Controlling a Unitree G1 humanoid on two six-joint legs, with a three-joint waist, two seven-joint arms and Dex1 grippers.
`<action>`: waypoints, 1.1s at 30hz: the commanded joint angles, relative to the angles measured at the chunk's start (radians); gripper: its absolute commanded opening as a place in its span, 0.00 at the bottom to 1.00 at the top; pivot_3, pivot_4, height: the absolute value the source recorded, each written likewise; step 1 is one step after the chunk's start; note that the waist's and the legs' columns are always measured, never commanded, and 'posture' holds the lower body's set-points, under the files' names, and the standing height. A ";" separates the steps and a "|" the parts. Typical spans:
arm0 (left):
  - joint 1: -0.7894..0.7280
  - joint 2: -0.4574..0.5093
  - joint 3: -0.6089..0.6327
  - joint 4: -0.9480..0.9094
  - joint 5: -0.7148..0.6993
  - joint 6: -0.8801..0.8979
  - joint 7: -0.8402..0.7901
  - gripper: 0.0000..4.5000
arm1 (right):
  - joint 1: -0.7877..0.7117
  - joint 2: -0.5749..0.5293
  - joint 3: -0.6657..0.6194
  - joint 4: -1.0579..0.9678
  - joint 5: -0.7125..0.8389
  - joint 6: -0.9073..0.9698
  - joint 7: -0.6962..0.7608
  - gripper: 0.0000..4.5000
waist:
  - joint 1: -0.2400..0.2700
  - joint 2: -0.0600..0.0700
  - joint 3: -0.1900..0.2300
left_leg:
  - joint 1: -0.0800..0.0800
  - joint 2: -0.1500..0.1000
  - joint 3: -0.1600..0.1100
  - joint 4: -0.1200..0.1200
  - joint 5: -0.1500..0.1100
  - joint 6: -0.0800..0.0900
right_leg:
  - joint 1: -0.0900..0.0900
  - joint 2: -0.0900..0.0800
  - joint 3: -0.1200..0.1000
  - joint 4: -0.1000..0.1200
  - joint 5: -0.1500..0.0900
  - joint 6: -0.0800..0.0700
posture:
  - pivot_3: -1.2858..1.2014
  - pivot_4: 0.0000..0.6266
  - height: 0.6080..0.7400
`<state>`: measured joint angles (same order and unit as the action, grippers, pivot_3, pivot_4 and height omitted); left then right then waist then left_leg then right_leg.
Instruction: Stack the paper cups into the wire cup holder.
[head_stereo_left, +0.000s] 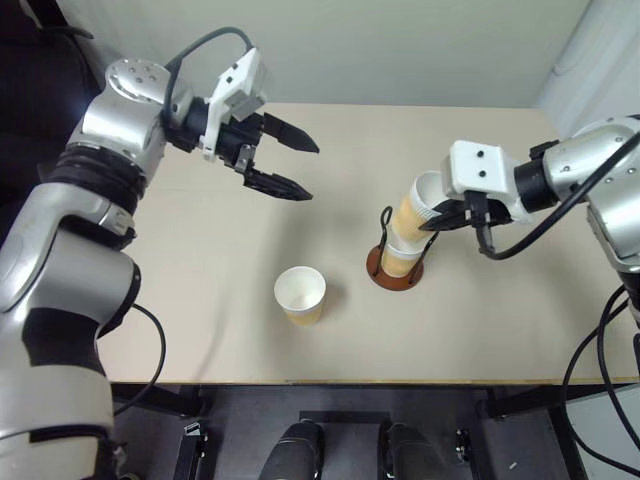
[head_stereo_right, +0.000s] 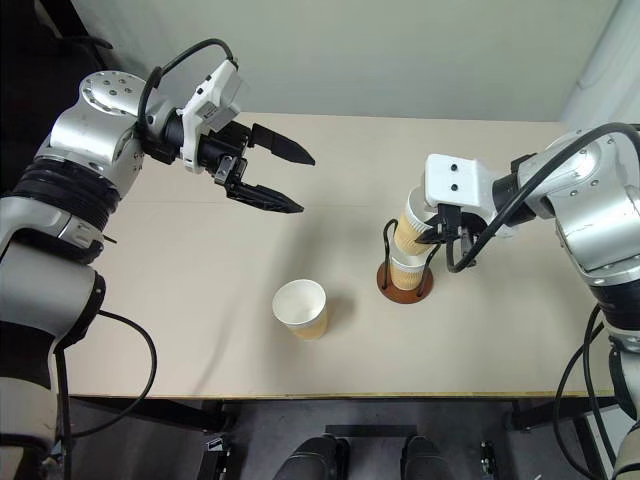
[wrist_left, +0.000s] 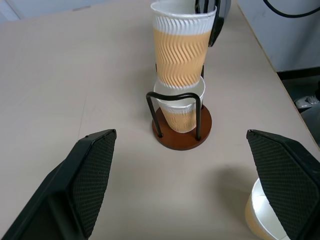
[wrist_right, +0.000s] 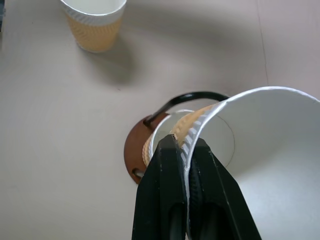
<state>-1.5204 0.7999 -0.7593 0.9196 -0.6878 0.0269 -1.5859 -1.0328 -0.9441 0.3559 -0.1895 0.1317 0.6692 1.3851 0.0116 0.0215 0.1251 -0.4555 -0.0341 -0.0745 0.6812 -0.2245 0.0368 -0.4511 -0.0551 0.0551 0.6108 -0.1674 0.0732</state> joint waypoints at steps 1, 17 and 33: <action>-0.013 0.014 0.007 -0.023 -0.015 0.004 -0.029 1.00 | -0.013 0.012 0.013 0.000 -0.036 -0.042 -0.008 0.01 | 0.000 0.000 0.000 | 0.000 0.000 0.001 0.000 0.000 0.000 | 0.000 0.001 -0.002 0.000 0.000 0.000 | 0.52 0.24 1.00; -0.008 0.017 0.009 -0.032 -0.015 0.008 -0.029 1.00 | 0.014 0.010 0.031 0.013 -0.096 -0.116 0.049 0.01 | -0.002 0.000 0.000 | -0.001 0.000 0.002 0.000 0.001 0.000 | 0.000 0.001 -0.002 -0.001 0.002 0.000 | 0.52 0.24 1.00; -0.012 -0.008 0.031 -0.011 0.012 0.000 -0.029 1.00 | -0.001 0.087 -0.071 -0.010 -0.032 0.054 -0.025 0.58 | -0.002 0.000 0.000 | -0.001 0.001 0.001 0.000 0.002 -0.001 | -0.001 0.000 -0.001 0.000 0.002 -0.001 | 0.52 0.24 1.00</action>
<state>-1.5131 0.7941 -0.7573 0.9050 -0.6810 0.0310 -1.5860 -1.0002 -0.8553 0.3744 -0.1640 0.0565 0.6654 1.3816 0.0099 0.0211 0.1251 -0.4567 -0.0344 -0.0720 0.6812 -0.2228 0.0361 -0.4518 -0.0532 0.0535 0.6105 -0.1653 0.0722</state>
